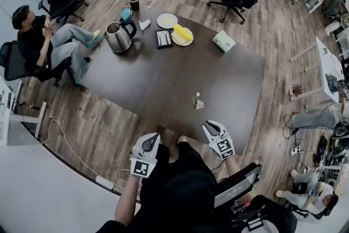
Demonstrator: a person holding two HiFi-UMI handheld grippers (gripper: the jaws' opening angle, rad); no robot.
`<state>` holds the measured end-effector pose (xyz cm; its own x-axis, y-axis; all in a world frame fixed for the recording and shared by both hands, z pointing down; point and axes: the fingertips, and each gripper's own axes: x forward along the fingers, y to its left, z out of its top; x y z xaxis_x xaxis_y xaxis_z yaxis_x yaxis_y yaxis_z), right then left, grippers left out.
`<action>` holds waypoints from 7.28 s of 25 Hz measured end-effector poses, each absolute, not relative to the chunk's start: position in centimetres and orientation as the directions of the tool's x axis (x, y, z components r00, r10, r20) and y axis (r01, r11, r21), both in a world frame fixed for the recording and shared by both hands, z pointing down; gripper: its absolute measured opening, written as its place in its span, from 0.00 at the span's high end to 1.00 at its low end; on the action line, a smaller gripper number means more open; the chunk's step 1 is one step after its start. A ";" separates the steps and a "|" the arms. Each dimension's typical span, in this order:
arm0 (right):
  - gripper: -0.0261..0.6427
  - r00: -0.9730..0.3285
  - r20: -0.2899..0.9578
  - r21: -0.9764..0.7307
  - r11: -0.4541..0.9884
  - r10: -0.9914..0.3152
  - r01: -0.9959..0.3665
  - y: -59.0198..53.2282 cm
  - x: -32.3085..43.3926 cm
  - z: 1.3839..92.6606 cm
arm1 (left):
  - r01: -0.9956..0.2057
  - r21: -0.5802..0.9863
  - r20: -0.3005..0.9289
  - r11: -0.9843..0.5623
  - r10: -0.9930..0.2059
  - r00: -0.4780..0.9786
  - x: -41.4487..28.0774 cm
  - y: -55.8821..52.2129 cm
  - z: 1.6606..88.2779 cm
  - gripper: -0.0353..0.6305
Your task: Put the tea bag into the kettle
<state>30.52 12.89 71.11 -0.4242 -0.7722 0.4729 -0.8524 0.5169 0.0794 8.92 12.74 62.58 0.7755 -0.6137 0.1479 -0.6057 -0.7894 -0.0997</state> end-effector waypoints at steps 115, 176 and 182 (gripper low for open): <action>0.95 -0.730 0.199 -0.264 0.682 -0.654 -0.682 -0.6 3.8 61.1 | -0.808 -0.042 0.147 -0.588 -0.803 0.577 -9.4 3.7 62.7 0.94; 0.95 -0.489 0.205 -0.306 0.420 -0.848 -0.855 -22.9 -4.1 64.2 | -0.648 0.030 0.155 -0.761 -0.637 0.755 -19.6 -23.6 61.6 0.94; 0.95 -0.504 0.217 -0.266 0.446 -0.836 -0.855 -25.2 -6.8 64.5 | -0.681 0.020 0.141 -0.732 -0.673 0.726 -22.9 -24.6 61.9 0.94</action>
